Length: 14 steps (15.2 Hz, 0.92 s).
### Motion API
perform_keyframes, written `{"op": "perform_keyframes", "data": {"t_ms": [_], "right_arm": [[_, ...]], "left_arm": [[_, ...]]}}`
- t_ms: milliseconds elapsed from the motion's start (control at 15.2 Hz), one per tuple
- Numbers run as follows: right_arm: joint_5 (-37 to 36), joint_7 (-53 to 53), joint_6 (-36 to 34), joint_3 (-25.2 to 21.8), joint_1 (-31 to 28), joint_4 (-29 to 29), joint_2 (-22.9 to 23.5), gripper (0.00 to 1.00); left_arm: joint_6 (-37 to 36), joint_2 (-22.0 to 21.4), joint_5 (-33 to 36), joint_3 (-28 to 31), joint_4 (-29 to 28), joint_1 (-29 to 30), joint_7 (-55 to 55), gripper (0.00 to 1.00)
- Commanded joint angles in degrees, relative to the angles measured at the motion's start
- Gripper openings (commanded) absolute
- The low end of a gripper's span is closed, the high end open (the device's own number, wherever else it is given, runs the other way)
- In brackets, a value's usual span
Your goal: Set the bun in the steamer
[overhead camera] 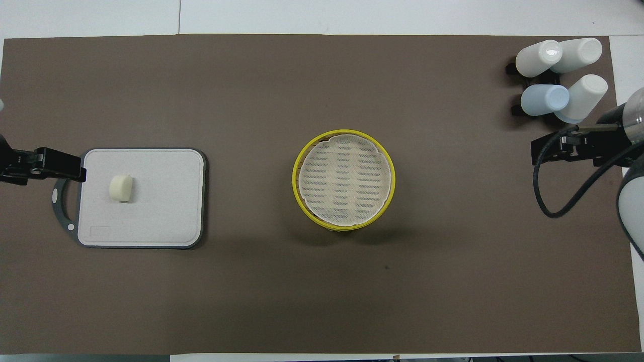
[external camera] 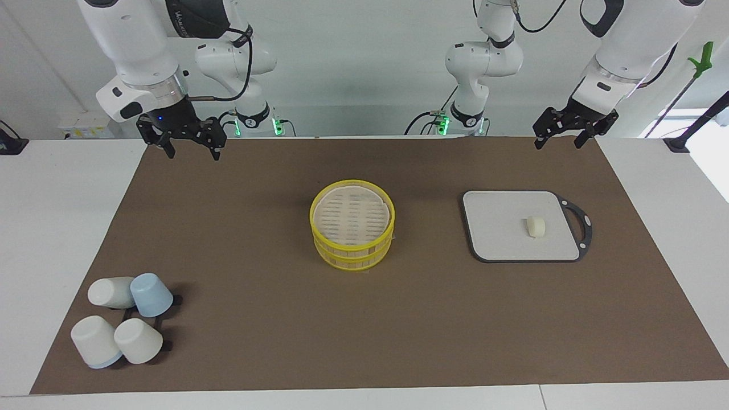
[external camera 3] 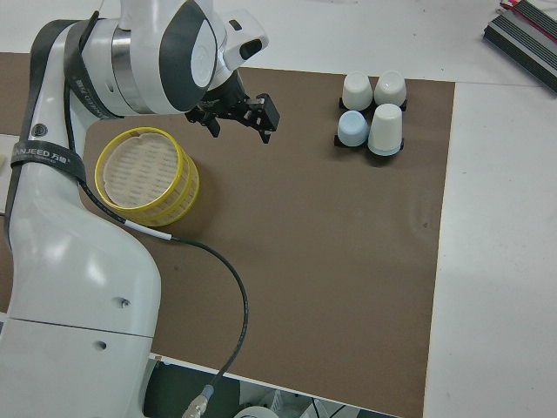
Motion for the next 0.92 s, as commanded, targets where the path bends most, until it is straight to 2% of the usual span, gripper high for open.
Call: {"op": "perform_keyframes", "data": {"t_ms": [0,395,461,526,592,724,855], "right_arm": [[1.2,-1.4,0.6,0.2,-0.6,-1.6,-1.2,1.00],[1.1,-1.4,0.3,0.7,-0.5,-1.6,-1.3,1.00],[1.2,-1.6,0.6,1.9,-0.5,-1.5,-1.3,1.00],[1.6,-0.7,1.4,5.7,-1.0,-1.1,-1.2,1.00],[2.0,0.6,1.7,6.5,-0.5,-0.7,-0.9,1.00],[4.3,4.3,1.8,7.4,1.2,2.6,2.6,1.00],[3.7,10.8,1.2,7.3,8.9,9.0,10.0,1.00]], "left_arm": [[0.9,-0.9,-0.5,0.6,-0.5,-0.8,0.3,1.00],[1.1,-0.8,-0.4,0.6,-0.4,-0.8,0.3,1.00],[1.2,-0.8,-0.4,0.6,-0.3,-0.8,0.3,1.00],[1.2,-0.7,-0.4,0.6,-0.4,-0.8,0.3,1.00],[1.2,-0.8,-0.4,0.6,-0.4,-0.8,0.3,1.00],[1.3,-0.8,-0.4,0.6,-0.4,-0.8,0.3,1.00],[3.1,-1.4,-0.3,0.6,-2.3,-0.3,0.8,1.00]]}}
